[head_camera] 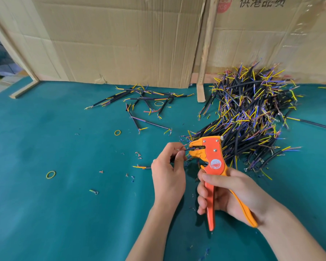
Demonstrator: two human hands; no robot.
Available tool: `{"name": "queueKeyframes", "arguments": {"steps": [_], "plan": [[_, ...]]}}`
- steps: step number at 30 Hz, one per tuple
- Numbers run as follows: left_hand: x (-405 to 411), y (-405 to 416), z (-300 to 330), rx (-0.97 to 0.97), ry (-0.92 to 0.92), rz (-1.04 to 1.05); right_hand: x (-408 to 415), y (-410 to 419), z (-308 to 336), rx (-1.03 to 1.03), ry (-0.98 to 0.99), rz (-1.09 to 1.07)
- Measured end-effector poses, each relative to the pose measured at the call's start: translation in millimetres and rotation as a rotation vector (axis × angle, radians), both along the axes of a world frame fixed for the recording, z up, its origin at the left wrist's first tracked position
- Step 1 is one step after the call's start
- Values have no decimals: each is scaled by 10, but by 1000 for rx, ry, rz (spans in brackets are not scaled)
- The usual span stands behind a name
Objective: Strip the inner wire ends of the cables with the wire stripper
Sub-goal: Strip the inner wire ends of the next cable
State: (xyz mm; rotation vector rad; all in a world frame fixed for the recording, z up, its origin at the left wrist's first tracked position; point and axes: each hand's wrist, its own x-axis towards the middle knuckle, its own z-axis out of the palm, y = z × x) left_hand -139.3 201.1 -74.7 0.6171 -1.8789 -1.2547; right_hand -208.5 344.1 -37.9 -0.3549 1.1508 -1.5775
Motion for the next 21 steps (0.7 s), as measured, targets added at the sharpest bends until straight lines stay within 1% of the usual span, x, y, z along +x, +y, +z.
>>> {"name": "queueKeyframes", "arguments": {"steps": [7, 21], "plan": [[1, 2, -2, -4, -10, 5, 1, -17, 6, 5, -9, -23], [8, 13, 16, 13, -18, 10, 11, -17, 9, 12, 7, -1]]}}
